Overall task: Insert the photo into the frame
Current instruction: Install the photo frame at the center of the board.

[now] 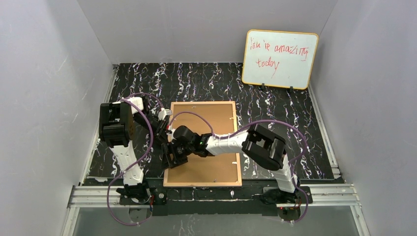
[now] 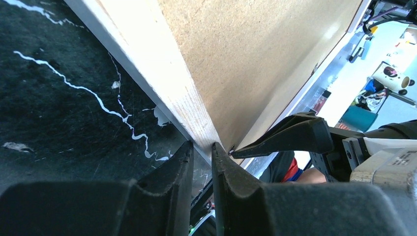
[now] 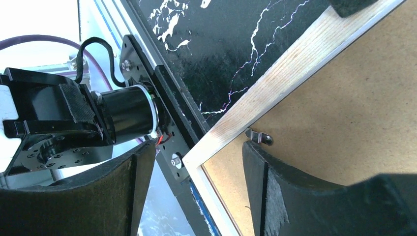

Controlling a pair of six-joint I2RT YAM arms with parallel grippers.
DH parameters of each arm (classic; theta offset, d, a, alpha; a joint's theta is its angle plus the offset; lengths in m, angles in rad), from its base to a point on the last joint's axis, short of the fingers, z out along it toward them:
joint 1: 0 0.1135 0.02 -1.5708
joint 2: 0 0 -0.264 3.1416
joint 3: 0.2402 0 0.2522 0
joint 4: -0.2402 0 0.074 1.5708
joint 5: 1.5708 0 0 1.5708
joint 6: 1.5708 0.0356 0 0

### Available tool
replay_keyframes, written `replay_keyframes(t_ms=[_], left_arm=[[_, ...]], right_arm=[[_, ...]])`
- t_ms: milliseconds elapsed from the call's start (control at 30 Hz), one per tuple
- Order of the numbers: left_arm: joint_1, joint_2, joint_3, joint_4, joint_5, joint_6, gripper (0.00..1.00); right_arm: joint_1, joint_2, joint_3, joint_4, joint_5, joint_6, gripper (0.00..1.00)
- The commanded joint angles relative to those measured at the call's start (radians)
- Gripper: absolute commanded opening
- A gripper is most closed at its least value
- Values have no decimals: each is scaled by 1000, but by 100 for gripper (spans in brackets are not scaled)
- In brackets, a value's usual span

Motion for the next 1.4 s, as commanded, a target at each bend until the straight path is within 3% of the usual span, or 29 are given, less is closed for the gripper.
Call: replay_keyframes(t_ms=[0, 1033, 1367], left_arm=[[-20, -18, -30, 117, -55, 37, 15], [-34, -14, -42, 120, -51, 48, 14], [-22, -16, 63, 49, 29, 46, 14]], right_arm=[[4, 17, 15, -9, 96, -25, 74], [-1, 75, 101, -20, 92, -78, 71], [-85, -157, 11, 29, 23, -61, 78]])
